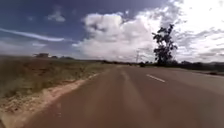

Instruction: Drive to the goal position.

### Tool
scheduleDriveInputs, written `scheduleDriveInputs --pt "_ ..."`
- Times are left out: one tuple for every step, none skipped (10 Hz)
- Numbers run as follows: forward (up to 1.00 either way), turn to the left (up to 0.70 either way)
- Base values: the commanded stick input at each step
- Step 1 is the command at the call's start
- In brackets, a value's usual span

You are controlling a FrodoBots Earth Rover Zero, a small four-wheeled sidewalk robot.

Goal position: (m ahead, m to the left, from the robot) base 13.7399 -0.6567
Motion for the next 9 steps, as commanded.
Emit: scheduleDriveInputs --pt "0.99 -0.27" --pt "1.0 0.0" --pt "1.0 0.0" --pt "1.0 0.0" --pt "1.0 0.0" --pt "1.0 0.0" --pt "1.0 0.0" --pt "1.0 0.0" --pt "1.0 0.0"
